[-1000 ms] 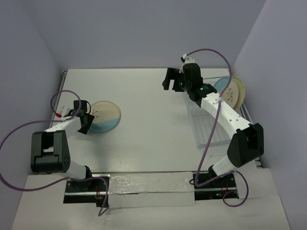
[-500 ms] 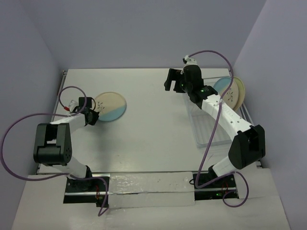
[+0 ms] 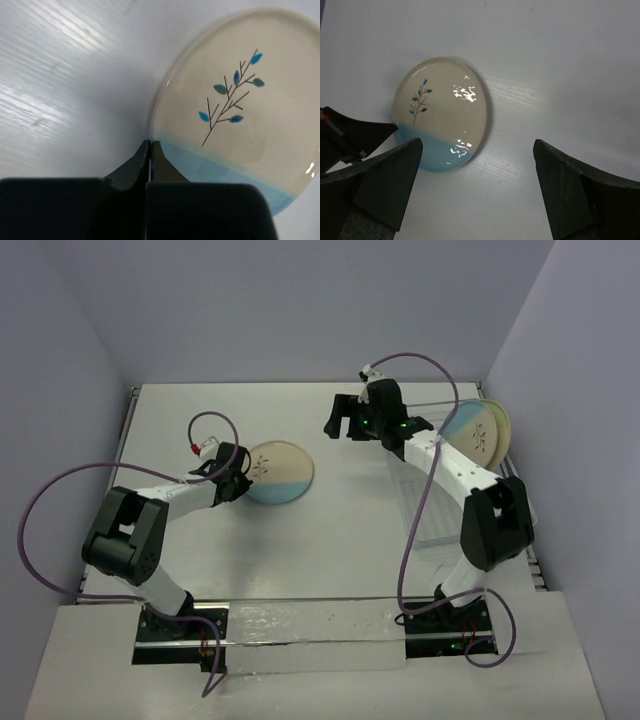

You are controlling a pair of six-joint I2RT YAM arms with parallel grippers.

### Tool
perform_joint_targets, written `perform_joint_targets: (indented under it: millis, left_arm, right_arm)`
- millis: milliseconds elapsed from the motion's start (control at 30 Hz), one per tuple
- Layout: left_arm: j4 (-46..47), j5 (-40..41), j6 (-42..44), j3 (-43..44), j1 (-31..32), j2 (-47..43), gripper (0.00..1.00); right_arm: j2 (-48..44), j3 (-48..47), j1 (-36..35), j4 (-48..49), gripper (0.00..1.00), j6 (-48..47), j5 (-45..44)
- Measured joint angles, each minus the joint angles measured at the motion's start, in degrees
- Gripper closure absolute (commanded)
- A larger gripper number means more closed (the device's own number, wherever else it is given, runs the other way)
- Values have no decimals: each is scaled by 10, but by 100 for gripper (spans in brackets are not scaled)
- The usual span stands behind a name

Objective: Load the plates into the dish rack

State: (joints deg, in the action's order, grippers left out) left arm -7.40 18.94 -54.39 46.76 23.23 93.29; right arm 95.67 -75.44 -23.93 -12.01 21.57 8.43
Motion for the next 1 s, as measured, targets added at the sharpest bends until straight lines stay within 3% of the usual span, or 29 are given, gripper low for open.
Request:
perform_joint_targets:
  millis: [433, 1000]
  left_arm:
    - [8, -1, 17, 0, 33, 2, 100]
    - [19, -4, 32, -3, 33, 3, 100]
  right_arm:
    - [180, -61, -19, -17, 2, 21, 52]
    - [279, -156, -83, -62, 3, 61, -1]
